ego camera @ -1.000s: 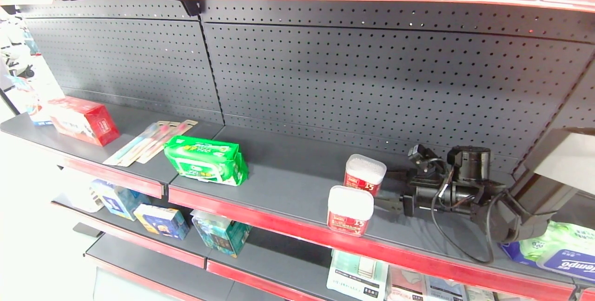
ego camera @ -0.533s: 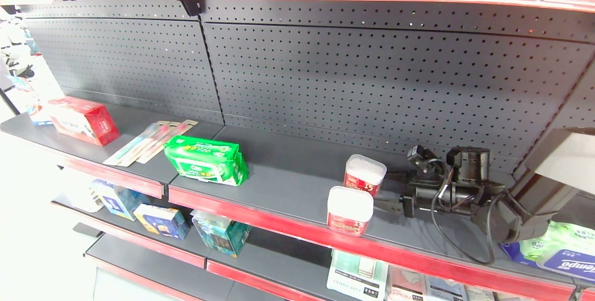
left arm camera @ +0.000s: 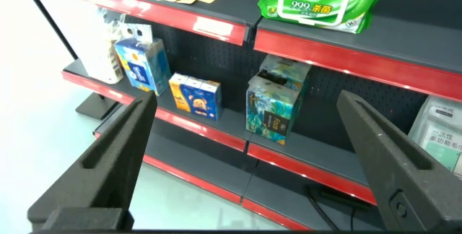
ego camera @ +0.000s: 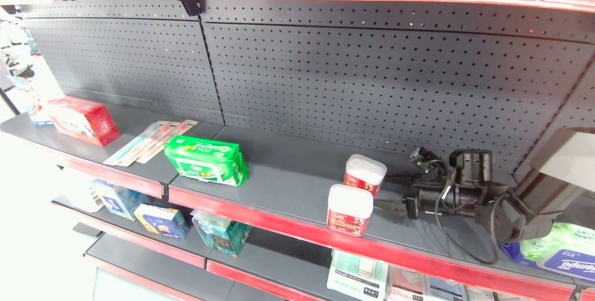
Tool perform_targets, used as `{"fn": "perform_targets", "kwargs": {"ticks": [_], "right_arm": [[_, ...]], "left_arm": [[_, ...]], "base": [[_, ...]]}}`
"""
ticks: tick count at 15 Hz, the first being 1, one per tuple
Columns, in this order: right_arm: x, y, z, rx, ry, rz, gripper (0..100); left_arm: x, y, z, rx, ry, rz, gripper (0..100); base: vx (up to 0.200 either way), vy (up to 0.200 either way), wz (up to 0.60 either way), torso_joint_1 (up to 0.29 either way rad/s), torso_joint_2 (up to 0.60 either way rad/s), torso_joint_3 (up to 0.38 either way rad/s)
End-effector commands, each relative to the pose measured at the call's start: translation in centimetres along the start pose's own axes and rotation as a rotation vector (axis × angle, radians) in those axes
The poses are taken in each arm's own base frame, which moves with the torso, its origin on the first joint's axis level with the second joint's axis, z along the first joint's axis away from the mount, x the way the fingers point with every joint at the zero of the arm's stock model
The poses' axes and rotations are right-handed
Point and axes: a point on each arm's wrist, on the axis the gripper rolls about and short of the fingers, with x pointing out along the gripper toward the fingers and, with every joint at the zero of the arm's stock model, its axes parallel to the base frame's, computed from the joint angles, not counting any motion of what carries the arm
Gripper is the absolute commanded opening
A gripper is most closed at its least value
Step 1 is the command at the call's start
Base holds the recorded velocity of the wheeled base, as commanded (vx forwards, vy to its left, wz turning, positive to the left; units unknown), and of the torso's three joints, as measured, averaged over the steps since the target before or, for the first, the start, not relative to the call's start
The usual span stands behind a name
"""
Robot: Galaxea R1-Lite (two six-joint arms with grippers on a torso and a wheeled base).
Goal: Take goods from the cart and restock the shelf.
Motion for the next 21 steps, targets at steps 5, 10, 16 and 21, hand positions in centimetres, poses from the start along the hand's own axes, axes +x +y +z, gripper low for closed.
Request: {"fn": "perform_targets", "kwargs": {"ticks": [5,10,16,21], "right_arm": [[-2.0,0.1,2.1,-0.017,-0.023,-0.047,100],[-4.8,1.7,4.5,-0.022,-0.054,-0.144,100],[-7.0,3.9,4.1,0.010,-0.017,-0.178,100],[-4.6,2.3,2.7,0.030,0.029,-0.190,100]], "left_arm": [[0.0,0.0,0.0,0.000,0.001,0.001,100],[0.0,0.0,0.0,0.000,0.001,0.001,100],[0.0,0.0,0.0,0.000,0.001,0.001,100],[0.0,0.0,0.0,0.000,0.001,0.001,100]], "base": [[0.000,0.000,0.00,0.000,0.00,0.000],[0.000,0.000,0.00,0.000,0.00,0.000],[0.000,0.000,0.00,0.000,0.00,0.000],[0.000,0.000,0.00,0.000,0.00,0.000]]}}
